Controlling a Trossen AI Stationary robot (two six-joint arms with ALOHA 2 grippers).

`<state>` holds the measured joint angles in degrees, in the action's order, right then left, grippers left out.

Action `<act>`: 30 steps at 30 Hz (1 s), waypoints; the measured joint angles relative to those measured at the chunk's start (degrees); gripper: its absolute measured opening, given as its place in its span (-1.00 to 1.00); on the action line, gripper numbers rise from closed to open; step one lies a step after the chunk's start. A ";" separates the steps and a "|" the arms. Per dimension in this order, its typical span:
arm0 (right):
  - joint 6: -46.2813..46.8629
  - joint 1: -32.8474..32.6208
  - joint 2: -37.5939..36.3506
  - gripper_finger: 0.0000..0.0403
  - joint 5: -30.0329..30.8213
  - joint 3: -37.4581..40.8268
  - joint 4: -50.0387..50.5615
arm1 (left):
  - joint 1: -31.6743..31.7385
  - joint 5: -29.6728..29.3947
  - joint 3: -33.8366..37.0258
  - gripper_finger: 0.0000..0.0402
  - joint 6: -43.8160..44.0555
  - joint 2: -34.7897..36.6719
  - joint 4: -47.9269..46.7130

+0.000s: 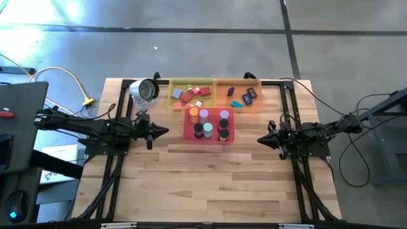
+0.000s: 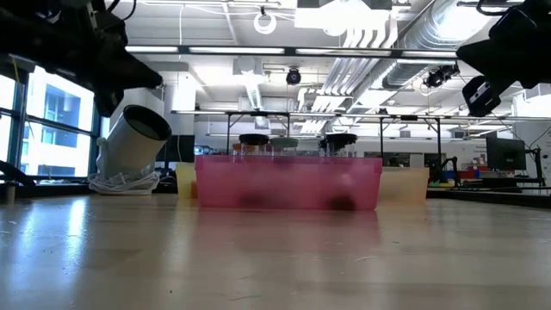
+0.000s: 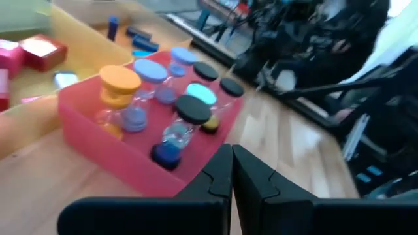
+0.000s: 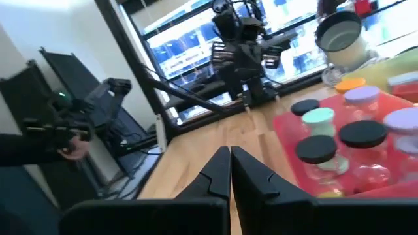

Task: Pick & Place Office items
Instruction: Return to Home Position

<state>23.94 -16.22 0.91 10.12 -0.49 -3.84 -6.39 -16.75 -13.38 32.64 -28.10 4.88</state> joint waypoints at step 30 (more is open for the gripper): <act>-1.01 0.12 0.00 -0.99 -3.20 0.09 1.72 | -0.26 7.90 11.59 -1.00 1.25 0.21 8.90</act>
<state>22.93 -16.10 0.91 6.92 -0.40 -2.12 -6.66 -8.85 -1.79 33.89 -27.89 13.77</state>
